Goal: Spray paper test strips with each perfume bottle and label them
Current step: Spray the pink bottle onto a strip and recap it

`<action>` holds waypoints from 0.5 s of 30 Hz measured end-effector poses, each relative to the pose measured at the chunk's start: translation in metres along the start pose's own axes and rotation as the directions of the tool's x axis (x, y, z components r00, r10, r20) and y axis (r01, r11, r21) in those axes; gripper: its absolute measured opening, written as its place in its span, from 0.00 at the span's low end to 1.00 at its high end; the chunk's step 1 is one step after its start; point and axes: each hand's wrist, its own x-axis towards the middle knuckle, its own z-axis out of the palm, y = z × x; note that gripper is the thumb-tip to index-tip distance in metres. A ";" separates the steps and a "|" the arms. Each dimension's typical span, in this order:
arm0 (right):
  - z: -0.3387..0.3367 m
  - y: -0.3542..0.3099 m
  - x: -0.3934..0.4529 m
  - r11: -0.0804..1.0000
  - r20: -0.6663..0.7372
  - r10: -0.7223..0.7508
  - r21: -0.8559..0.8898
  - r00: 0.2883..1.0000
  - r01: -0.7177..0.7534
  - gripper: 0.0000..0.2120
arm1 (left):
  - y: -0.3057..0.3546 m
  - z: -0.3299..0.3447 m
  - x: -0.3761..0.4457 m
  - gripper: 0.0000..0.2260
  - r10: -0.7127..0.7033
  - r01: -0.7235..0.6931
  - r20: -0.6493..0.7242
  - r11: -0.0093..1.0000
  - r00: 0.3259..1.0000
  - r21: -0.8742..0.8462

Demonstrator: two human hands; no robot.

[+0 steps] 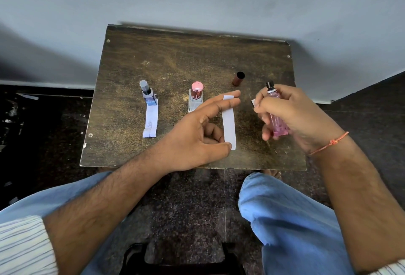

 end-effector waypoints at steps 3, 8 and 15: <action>0.002 -0.001 -0.001 0.998 0.040 0.036 0.041 0.999 -0.038 0.03 | 0.000 0.002 0.001 0.38 0.001 -0.001 0.002 1.000 1.000 -0.001; 0.011 -0.004 -0.004 0.992 0.130 0.125 0.012 0.984 -0.127 0.15 | -0.001 0.004 0.003 0.38 0.019 -0.019 0.012 1.000 1.000 0.001; 0.015 0.000 -0.002 0.989 0.142 0.136 0.040 0.981 -0.143 0.08 | -0.001 0.010 0.006 0.39 0.036 -0.035 0.007 0.999 0.999 -0.023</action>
